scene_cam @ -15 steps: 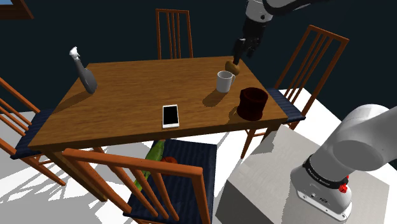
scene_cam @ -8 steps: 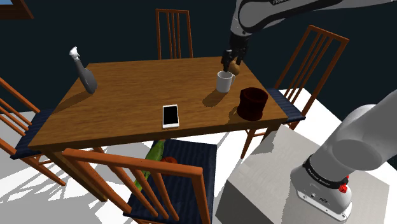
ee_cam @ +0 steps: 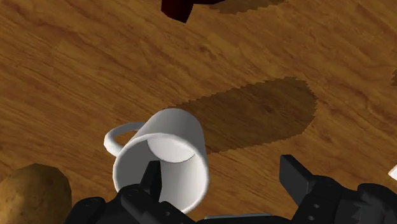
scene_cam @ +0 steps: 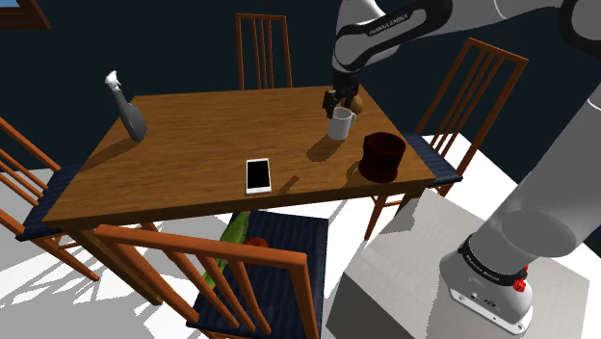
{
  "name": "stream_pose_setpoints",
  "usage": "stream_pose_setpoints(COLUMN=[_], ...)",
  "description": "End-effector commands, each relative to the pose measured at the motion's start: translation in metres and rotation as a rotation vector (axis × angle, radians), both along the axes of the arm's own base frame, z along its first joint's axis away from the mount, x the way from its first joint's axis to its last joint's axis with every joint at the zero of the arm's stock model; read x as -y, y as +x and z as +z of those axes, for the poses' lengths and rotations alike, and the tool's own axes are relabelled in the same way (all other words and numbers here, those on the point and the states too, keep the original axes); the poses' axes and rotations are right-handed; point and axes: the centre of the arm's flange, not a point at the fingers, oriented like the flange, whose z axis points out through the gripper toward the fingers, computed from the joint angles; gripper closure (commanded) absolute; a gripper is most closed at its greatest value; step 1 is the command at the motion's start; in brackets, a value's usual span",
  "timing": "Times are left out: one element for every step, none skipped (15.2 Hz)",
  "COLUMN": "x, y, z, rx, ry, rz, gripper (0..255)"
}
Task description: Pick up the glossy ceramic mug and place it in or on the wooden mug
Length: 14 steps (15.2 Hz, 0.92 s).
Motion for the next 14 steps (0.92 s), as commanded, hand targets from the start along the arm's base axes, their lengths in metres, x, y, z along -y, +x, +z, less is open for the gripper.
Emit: stream_pose_setpoints(x=[0.008, 0.01, 0.01, 0.011, 0.011, 0.011, 0.011, 0.012, 0.012, 0.012, 0.012, 0.012, 0.012, 0.012], y=[0.021, 0.025, 0.025, 0.026, 0.026, 0.026, 0.026, 0.027, 0.027, 0.027, 0.027, 0.027, 0.027, 0.027], z=[-0.019, -0.023, -0.028, -0.034, -0.039, -0.044, -0.05, -0.055, -0.06, -0.063, -0.063, -0.063, -0.063, -0.063], rx=[-0.012, -0.015, -0.015, -0.015, -0.015, -0.015, -0.015, -0.015, -0.015, -0.015, -0.015, -0.015, -0.015, -0.015], ry=[-0.004, -0.004, -0.004, -0.004, -0.004, -0.004, -0.004, -0.004, -0.004, -0.004, -0.004, -0.004, -0.004, -0.004], rz=[-0.001, -0.001, -0.001, -0.001, -0.001, -0.001, -0.001, -0.001, -0.001, -0.001, -0.001, -0.001, -0.001, -0.001], gripper=[0, 0, 0, 0, 0, 0, 0, 0, 0, 0, 0, 0, 0, 0])
